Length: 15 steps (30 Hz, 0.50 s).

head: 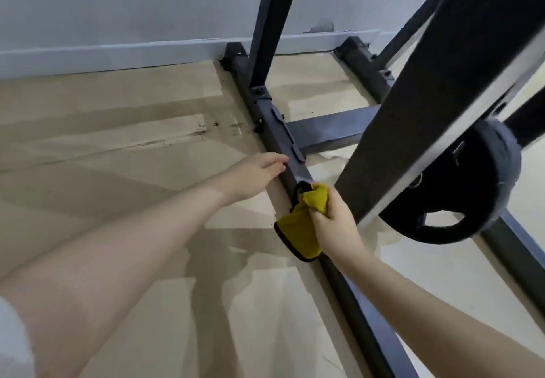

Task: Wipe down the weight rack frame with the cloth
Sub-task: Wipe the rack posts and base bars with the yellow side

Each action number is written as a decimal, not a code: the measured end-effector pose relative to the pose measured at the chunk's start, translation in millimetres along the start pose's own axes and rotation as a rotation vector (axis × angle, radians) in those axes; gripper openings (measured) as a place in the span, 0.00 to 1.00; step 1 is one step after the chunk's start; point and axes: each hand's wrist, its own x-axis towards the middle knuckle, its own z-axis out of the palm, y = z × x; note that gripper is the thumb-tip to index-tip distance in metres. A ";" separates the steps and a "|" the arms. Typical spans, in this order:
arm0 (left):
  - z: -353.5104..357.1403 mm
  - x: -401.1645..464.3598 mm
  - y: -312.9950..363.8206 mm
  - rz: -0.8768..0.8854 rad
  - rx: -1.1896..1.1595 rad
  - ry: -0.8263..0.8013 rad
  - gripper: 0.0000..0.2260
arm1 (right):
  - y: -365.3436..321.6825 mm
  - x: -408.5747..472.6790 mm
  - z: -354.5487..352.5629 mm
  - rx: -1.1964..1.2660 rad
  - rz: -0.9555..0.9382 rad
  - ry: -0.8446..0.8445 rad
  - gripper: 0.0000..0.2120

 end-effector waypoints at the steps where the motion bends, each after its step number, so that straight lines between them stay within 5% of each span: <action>1: -22.8 2.9 -5.4 -0.007 0.068 -0.019 0.16 | -5.6 5.9 9.6 0.026 0.092 0.010 0.09; 10: -149.5 -3.0 -4.6 0.095 0.295 -0.353 0.15 | -85.8 34.4 42.2 -0.576 0.248 -0.080 0.18; 15: -171.7 1.4 -4.2 0.126 0.263 -0.408 0.15 | -123.9 50.2 19.5 -1.121 -0.025 -0.045 0.23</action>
